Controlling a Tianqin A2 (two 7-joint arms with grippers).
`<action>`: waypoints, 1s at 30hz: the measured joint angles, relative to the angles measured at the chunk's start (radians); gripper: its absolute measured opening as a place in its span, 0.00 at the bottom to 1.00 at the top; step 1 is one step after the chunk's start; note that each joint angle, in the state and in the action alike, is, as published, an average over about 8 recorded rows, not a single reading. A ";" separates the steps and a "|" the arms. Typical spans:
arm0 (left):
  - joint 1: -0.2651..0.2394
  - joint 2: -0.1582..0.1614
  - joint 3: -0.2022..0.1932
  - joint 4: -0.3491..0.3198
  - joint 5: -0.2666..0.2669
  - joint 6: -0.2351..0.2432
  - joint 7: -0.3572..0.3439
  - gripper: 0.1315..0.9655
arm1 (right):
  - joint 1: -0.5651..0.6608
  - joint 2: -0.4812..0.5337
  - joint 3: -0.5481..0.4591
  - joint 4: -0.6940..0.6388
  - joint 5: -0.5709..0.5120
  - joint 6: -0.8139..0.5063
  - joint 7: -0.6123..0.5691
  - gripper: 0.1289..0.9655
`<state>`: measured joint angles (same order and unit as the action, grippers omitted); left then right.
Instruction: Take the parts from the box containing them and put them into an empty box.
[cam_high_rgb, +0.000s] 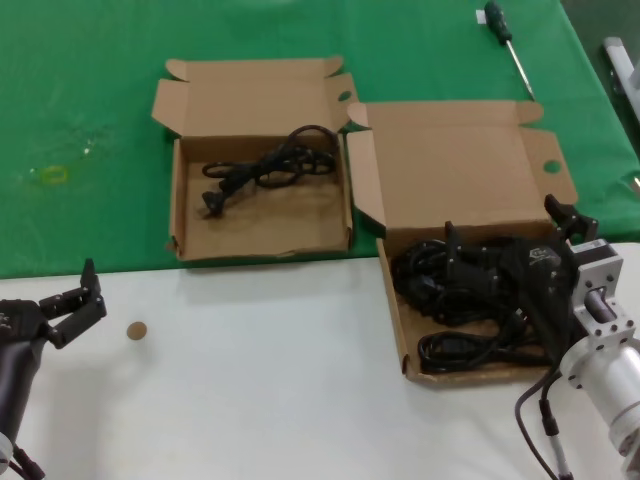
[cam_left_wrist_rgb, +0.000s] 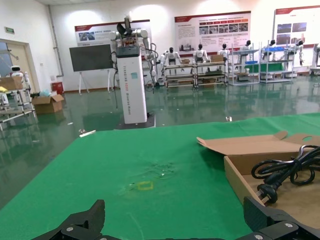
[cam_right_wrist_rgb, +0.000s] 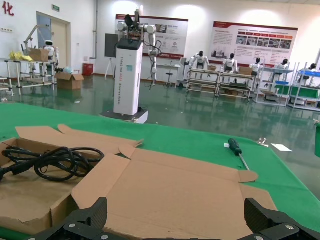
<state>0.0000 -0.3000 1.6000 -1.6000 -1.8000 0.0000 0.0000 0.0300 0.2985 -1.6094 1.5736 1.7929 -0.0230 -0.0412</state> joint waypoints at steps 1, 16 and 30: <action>0.000 0.000 0.000 0.000 0.000 0.000 0.000 1.00 | 0.000 0.000 0.000 0.000 0.000 0.000 0.000 1.00; 0.000 0.000 0.000 0.000 0.000 0.000 0.000 1.00 | 0.000 0.000 0.000 0.000 0.000 0.000 0.000 1.00; 0.000 0.000 0.000 0.000 0.000 0.000 0.000 1.00 | 0.000 0.000 0.000 0.000 0.000 0.000 0.000 1.00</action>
<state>0.0000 -0.3000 1.6000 -1.6000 -1.8000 0.0000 0.0000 0.0300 0.2985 -1.6094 1.5736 1.7929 -0.0230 -0.0412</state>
